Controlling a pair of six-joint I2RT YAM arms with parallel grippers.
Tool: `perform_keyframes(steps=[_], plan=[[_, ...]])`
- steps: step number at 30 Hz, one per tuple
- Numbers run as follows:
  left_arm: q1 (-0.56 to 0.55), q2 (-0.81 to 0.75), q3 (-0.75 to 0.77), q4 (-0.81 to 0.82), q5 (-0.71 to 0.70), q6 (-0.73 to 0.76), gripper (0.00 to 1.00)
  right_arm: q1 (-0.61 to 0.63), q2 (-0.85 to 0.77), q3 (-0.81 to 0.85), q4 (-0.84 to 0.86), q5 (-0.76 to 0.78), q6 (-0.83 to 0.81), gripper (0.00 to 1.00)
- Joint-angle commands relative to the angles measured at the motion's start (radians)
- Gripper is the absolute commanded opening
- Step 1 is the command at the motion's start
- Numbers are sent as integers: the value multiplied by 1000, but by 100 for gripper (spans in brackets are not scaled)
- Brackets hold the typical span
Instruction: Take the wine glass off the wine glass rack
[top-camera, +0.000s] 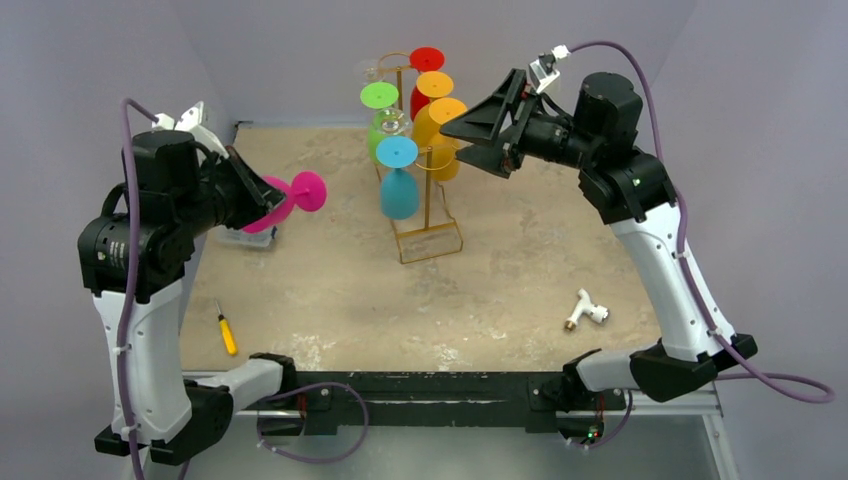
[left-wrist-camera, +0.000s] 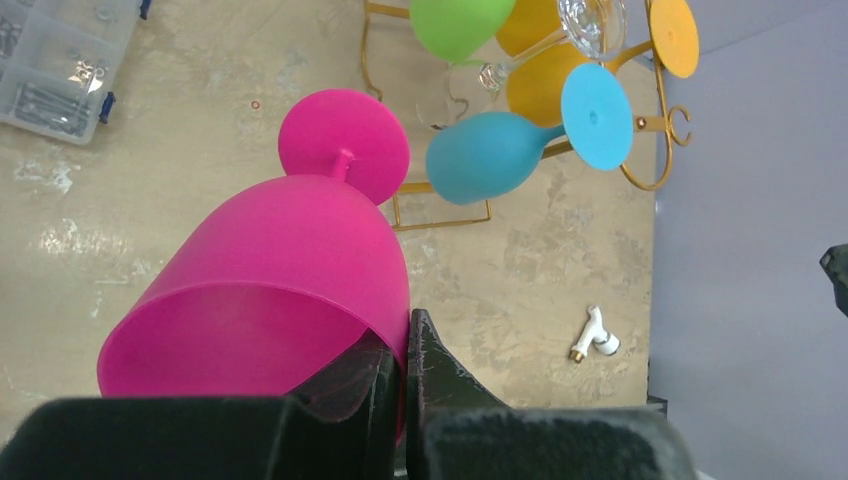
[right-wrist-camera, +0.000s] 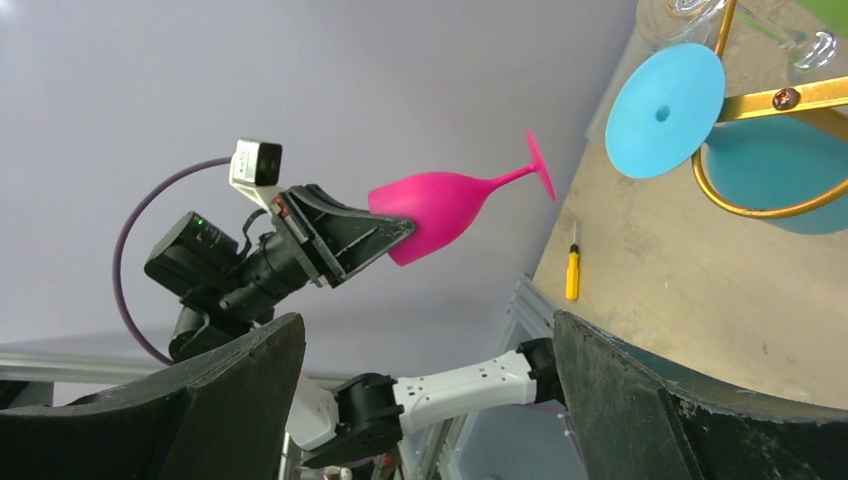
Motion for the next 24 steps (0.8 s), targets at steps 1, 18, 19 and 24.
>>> perform_keyframes(steps=[1, 18, 19, 24], plan=[[7, 56, 72, -142, 1, 58, 0, -2, 0, 5, 5, 21, -34, 93], [6, 90, -362, -104, -193, -107, 0, -1, 67, 92, -239, 66, -164, 89], [6, 87, -387, -91, -204, -116, 0, -1, 70, 91, -238, 59, -163, 89], [6, 57, -499, 40, -223, -120, 0, -1, 64, 75, -226, 59, -162, 89]])
